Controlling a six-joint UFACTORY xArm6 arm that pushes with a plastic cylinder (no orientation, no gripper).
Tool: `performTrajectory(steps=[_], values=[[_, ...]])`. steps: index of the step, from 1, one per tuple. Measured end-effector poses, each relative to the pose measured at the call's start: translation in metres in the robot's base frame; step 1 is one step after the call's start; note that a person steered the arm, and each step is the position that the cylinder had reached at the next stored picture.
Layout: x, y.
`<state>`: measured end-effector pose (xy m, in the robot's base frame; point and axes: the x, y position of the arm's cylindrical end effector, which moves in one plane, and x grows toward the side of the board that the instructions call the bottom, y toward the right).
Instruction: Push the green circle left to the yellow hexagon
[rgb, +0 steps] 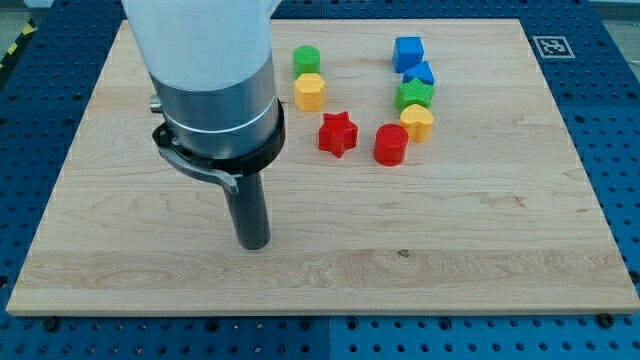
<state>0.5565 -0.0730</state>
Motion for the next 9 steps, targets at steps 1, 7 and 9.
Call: performTrajectory(steps=[1,7,9], values=[[0.0,0.0],[-0.188,0.045],[-0.204,0.076]])
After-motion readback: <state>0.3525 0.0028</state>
